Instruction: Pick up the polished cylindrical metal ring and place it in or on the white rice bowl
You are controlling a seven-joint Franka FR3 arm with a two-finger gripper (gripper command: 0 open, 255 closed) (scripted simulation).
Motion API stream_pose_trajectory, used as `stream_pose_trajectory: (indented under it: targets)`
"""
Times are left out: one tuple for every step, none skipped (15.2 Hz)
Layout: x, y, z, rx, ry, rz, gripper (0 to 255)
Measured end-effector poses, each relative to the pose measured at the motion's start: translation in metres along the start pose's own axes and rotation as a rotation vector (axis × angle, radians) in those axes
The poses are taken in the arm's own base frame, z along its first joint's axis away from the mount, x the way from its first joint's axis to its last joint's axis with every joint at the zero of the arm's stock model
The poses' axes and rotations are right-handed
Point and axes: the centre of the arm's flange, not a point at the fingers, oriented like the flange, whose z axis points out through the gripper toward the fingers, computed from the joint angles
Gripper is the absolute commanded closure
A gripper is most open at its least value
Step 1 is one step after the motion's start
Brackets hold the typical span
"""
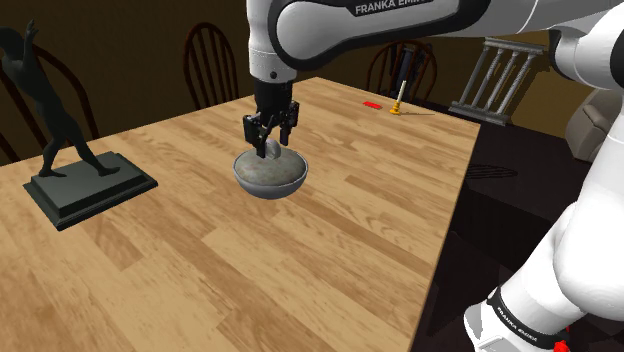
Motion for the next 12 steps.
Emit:
stream_pose_trajectory:
  targets:
    - [0.0,0.0,0.0,0.0,0.0,0.0,0]
    - [0.0,0.0,0.0,0.0,0.0,0.0,0]
    - [0.0,0.0,0.0,0.0,0.0,0.0,0]
    - [0.0,0.0,0.0,0.0,0.0,0.0,0]
    - [0.0,-0.001,-0.006,0.0,0.0,0.0,0]
    - [-0.001,-0.001,-0.015,0.0,0.0,0.0,0]
    - [0.001,0.001,-0.025,0.0,0.001,0.0,0]
    - [0.001,-0.001,-0.037,0.0,0.001,0.0,0]
    - [0.0,0.0,-0.043,0.0,0.001,0.0,0]
    - [0.0,0.0,-0.046,0.0,0.001,0.0,0]
    - [0.0,0.0,-0.048,0.0,0.001,0.0,0]
    - [0.0,0.0,-0.049,0.0,0.001,0.0,0]
